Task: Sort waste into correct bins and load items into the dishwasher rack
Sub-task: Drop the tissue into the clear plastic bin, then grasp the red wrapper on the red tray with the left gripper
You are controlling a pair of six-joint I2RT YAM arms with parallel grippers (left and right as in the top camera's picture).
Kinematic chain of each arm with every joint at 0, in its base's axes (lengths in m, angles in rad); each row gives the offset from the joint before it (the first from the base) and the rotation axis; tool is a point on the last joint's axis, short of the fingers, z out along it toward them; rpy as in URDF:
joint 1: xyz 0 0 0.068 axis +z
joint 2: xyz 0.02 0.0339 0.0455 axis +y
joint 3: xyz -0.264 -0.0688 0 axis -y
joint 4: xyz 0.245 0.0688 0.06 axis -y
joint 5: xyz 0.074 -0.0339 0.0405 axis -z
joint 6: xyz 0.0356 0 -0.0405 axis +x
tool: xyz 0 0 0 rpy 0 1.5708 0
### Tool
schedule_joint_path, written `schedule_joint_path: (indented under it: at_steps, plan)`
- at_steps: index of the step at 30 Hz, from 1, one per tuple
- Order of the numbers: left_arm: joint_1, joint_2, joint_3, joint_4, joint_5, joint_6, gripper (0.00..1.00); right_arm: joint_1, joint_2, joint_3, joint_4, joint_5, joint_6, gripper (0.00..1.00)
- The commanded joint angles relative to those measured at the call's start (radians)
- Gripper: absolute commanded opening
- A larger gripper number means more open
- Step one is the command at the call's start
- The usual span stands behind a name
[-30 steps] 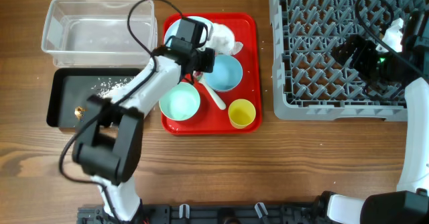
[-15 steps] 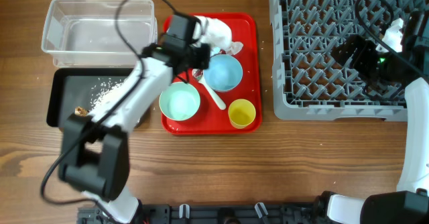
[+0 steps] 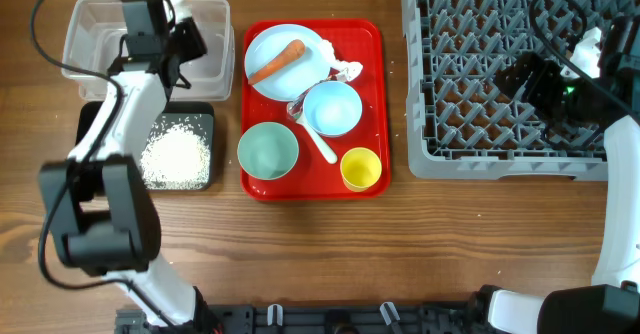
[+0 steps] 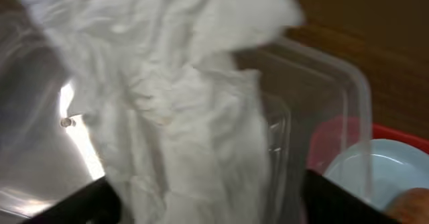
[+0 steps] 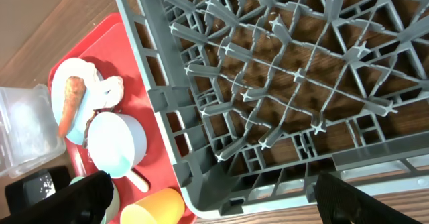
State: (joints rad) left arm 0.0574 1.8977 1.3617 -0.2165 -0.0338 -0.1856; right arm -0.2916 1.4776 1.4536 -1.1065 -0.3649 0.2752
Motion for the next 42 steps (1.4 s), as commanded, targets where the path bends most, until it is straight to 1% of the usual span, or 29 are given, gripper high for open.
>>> schedule_joint_path:
  at_steps: [1,4,6,8,11,12,13,14,15,16,19,20,22,23,25,28,29,30,34,37,42]
  plan:
    - [0.013,-0.011,0.0,0.007,-0.009,-0.003,1.0,0.0,0.009,0.018,-0.001,0.01,-0.013,1.0]
    - [0.011,-0.065,0.0,0.004,0.0,-0.002,1.0,0.0,0.009,0.018,-0.002,0.011,-0.014,1.0]
    - [0.01,-0.104,0.0,0.003,0.035,-0.002,1.0,0.0,0.009,0.018,-0.002,0.026,-0.013,1.0]
    - [0.006,-0.14,0.0,-0.012,0.094,-0.002,1.0,0.0,0.009,0.018,-0.003,0.029,-0.014,1.0]
    - [-0.019,-0.186,0.0,-0.076,0.231,-0.002,0.99,0.0,0.009,0.018,-0.003,0.029,-0.014,1.0]
    - [-0.035,-0.193,0.0,-0.105,0.254,0.01,0.98,0.0,0.009,0.018,-0.003,0.029,-0.014,1.0]
    - [-0.061,-0.196,0.0,-0.15,0.282,0.064,0.96,0.0,0.009,0.018,-0.003,0.029,-0.014,1.0]
    - [-0.103,-0.196,0.0,-0.207,0.288,0.122,0.95,0.0,0.009,0.018,-0.004,0.029,-0.014,1.0]
    - [-0.122,-0.193,0.0,-0.231,0.288,0.145,0.94,0.0,0.009,0.018,-0.004,0.029,-0.014,1.0]
    - [-0.167,-0.182,0.0,-0.278,0.287,0.206,0.93,0.0,0.009,0.018,-0.004,0.028,-0.014,1.0]
    - [-0.245,-0.142,-0.002,-0.324,0.264,0.309,0.9,0.0,0.009,0.018,-0.004,0.028,-0.013,1.0]
    - [-0.275,-0.114,-0.002,-0.317,0.226,0.317,0.89,0.0,0.009,0.018,-0.004,0.028,-0.013,1.0]
    - [-0.311,-0.058,-0.002,-0.277,0.216,0.317,0.87,0.0,0.009,0.018,-0.006,0.028,-0.014,1.0]
    - [-0.318,-0.042,-0.002,-0.269,0.215,0.317,0.87,0.0,0.009,0.018,-0.006,0.028,-0.014,1.0]
    - [-0.324,-0.003,-0.002,-0.263,0.216,0.317,0.83,0.0,0.009,0.018,-0.012,0.028,-0.014,1.0]
    - [-0.324,0.037,-0.002,-0.286,0.216,0.318,0.81,0.0,0.009,0.018,-0.013,0.029,-0.014,1.0]
    - [-0.324,0.05,-0.002,-0.291,0.216,0.341,0.75,0.0,0.009,0.018,-0.013,0.029,-0.014,1.0]
    - [-0.324,0.062,-0.002,-0.29,0.216,0.36,0.71,0.0,0.009,0.018,-0.013,0.029,-0.014,1.0]
    - [-0.324,0.102,-0.002,-0.289,0.216,0.367,0.61,0.0,0.009,0.018,-0.012,0.029,-0.014,1.0]
    - [-0.324,0.129,-0.002,-0.29,0.216,0.385,0.57,0.0,0.009,0.018,-0.013,0.029,-0.014,1.0]
    - [-0.324,0.134,-0.002,-0.298,0.255,0.385,0.55,0.0,0.009,0.018,-0.011,0.029,-0.014,1.0]
